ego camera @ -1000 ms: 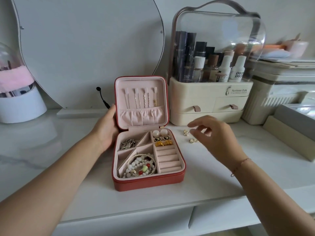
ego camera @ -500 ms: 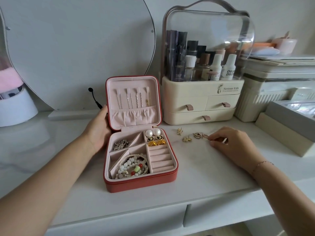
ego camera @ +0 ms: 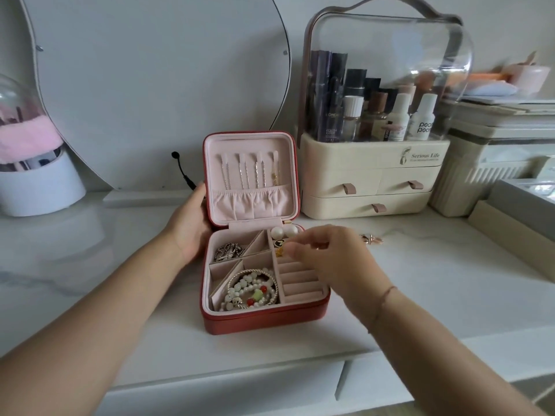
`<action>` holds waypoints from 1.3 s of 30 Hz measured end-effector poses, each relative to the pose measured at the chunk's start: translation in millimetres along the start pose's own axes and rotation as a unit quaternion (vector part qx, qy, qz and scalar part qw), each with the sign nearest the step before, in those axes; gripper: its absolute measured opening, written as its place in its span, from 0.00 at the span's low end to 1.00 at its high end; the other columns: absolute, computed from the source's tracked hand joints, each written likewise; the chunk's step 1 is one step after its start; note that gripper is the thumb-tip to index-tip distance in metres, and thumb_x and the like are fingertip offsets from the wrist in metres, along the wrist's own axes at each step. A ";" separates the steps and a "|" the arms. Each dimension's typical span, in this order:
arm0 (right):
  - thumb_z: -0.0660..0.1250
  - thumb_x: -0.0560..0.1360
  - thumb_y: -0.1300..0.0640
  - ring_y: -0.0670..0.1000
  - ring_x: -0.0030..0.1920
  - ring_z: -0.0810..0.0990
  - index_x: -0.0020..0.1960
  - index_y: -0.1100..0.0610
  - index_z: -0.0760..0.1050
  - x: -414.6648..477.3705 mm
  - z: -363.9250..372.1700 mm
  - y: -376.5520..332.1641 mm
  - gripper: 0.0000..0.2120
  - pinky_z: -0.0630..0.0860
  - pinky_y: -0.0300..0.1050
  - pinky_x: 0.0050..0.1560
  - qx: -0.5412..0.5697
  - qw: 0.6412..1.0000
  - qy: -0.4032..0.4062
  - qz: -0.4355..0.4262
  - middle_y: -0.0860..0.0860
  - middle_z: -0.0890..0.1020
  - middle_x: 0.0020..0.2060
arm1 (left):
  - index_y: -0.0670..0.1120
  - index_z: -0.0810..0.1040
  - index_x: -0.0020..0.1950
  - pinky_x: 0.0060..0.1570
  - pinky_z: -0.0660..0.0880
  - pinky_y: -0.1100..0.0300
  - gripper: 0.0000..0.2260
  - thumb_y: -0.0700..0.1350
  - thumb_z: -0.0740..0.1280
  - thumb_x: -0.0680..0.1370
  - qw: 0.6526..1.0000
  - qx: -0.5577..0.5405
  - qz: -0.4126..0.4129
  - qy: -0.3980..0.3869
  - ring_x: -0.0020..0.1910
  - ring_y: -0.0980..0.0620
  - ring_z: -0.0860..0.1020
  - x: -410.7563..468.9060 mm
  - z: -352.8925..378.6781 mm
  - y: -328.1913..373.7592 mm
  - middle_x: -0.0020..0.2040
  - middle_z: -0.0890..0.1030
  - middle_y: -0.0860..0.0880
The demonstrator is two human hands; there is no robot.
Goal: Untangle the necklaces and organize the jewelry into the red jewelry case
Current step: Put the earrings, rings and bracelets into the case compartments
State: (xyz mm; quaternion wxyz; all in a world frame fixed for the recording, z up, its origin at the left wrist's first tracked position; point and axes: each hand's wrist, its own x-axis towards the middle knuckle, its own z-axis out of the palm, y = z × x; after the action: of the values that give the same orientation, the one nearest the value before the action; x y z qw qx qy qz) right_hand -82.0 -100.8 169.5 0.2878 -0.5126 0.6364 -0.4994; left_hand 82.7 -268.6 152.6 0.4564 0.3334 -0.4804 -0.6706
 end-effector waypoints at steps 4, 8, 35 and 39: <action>0.74 0.70 0.58 0.36 0.24 0.72 0.34 0.49 0.80 -1.1 8.8 2.8 0.08 0.68 0.28 0.27 -0.007 1.000 0.000 0.007 0.38 0.75 0.20 | 0.49 0.79 0.62 0.53 0.78 0.57 0.19 0.58 0.60 0.79 1.000 0.013 0.002 0.022 0.54 0.50 0.82 -2.9 2.8 1.4 0.57 0.83 0.48; 0.74 0.69 0.53 0.34 0.25 0.72 0.33 0.47 0.80 0.4 10.5 5.5 0.08 0.66 0.30 0.28 -0.078 0.997 0.022 0.002 0.34 0.75 0.21 | 0.49 0.80 0.61 0.47 0.80 0.58 0.18 0.58 0.59 0.80 1.000 0.003 -0.004 0.028 0.51 0.51 0.83 -4.6 4.9 2.2 0.54 0.84 0.48; 0.72 0.70 0.49 0.42 0.40 0.70 0.40 0.42 0.80 -1.3 8.3 14.8 0.02 0.71 0.49 0.53 -0.243 0.963 0.063 -0.093 0.44 0.72 0.39 | 0.49 0.78 0.63 0.47 0.79 0.60 0.19 0.57 0.59 0.80 1.000 -0.003 0.005 0.007 0.53 0.51 0.82 -5.3 6.0 3.8 0.57 0.83 0.48; 0.72 0.71 0.51 0.42 0.37 0.72 0.40 0.45 0.82 1.9 -0.2 14.8 0.03 0.69 0.35 0.43 -0.183 0.977 0.034 -0.102 0.46 0.76 0.39 | 0.50 0.78 0.63 0.41 0.80 0.62 0.18 0.57 0.58 0.80 1.000 -0.001 0.009 0.009 0.49 0.53 0.83 -7.0 7.5 3.8 0.54 0.84 0.49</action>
State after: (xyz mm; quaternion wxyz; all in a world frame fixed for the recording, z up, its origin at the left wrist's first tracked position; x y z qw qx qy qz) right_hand -88.2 -102.9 156.1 0.1144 -0.6013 0.6712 -0.4182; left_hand 79.7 -260.1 158.6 0.4670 0.3345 -0.4787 -0.6640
